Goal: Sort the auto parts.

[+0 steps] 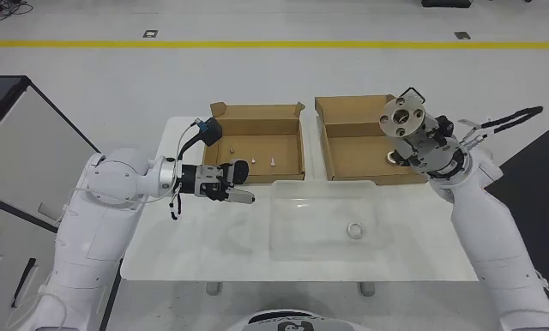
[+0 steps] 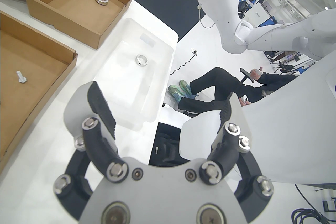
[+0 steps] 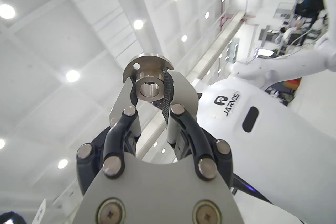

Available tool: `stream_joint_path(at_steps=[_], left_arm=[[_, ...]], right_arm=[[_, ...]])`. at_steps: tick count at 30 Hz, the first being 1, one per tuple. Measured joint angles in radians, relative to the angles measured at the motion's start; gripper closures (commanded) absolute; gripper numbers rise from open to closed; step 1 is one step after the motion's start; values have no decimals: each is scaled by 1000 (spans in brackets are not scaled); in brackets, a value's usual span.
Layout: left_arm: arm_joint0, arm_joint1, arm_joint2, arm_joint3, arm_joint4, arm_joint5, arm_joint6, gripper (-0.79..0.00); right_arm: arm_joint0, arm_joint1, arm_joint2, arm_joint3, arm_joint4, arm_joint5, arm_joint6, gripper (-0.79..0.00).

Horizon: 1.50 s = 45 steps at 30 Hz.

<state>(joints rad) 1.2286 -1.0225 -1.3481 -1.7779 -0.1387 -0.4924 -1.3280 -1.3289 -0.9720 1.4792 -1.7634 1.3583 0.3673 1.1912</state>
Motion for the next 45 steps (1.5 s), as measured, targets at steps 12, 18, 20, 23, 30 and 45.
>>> stream_joint_path(at_steps=[12,18,20,23,30,45], left_arm=[[0,0,0,0,0,0,0,-785],[0,0,0,0,0,0,0,-785],[0,0,0,0,0,0,0,-785],[0,0,0,0,0,0,0,-785],[0,0,0,0,0,0,0,-785],[0,0,0,0,0,0,0,-785]], right_arm=[[-3,99,274,-63,-805,192,-64,0],[115,125,120,-40,-1168,185,-46,0],[172,125,33,1,-1263,178,-51,0],[261,114,-106,87,-1371,180,-66,0],[445,66,-366,308,-1484,181,-128,0],[588,5,-570,639,-1621,223,-185,0]])
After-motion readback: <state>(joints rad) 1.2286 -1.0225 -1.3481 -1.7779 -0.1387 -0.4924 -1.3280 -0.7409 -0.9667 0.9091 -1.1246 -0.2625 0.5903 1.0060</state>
